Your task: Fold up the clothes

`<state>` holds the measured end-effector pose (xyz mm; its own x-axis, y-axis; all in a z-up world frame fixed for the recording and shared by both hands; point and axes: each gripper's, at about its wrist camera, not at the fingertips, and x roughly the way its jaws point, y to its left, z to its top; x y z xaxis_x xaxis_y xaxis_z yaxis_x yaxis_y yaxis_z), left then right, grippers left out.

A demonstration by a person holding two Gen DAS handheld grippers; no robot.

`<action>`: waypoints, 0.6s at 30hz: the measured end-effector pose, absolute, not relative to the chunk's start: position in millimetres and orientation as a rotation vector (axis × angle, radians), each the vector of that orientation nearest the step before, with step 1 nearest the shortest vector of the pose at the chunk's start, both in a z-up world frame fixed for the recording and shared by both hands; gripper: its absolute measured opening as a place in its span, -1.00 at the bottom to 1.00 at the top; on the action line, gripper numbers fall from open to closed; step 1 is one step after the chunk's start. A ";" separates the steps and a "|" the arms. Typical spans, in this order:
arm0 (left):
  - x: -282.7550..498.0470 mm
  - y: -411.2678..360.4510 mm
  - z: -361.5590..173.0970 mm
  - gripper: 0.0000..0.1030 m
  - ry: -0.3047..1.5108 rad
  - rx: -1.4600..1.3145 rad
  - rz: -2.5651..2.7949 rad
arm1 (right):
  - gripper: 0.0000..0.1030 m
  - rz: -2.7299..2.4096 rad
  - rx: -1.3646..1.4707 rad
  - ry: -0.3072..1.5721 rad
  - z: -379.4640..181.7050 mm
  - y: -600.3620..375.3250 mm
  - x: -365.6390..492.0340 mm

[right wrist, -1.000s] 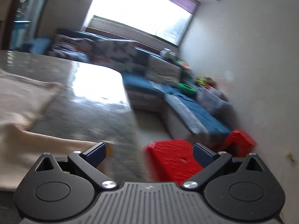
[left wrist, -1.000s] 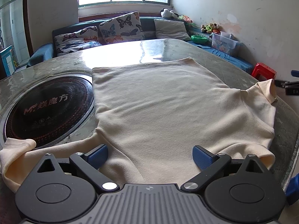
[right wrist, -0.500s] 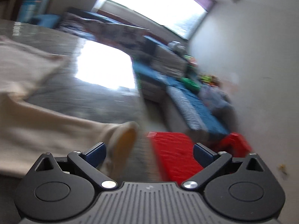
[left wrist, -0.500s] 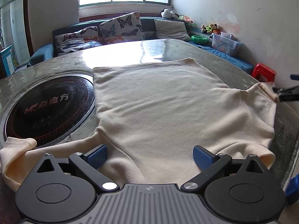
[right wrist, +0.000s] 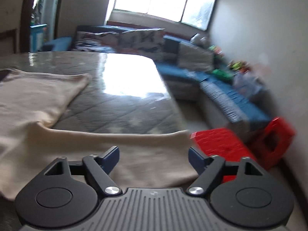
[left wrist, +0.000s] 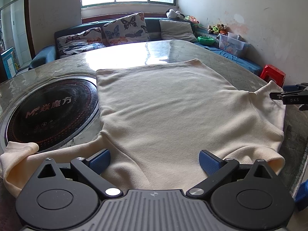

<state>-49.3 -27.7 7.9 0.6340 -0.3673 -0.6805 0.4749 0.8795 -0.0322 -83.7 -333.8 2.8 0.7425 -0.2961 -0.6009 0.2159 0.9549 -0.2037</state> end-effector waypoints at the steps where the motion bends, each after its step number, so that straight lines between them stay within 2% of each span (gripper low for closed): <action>1: -49.5 -28.2 7.5 0.95 0.740 0.157 -0.483 | 0.54 -0.260 -0.103 0.685 0.4 -333.7 -82.2; 4: -49.6 -28.4 7.1 0.96 0.739 0.160 -0.484 | 0.55 -0.240 -0.024 0.694 0.0 -345.8 -78.4; 8: -49.7 -26.7 6.9 0.96 0.738 0.158 -0.483 | 0.67 -0.233 0.082 0.715 -3.8 -363.4 -75.7; 18: -56.7 -16.2 11.5 0.97 0.742 0.114 -0.492 | 0.67 -0.284 0.083 0.768 0.8 -367.0 -96.8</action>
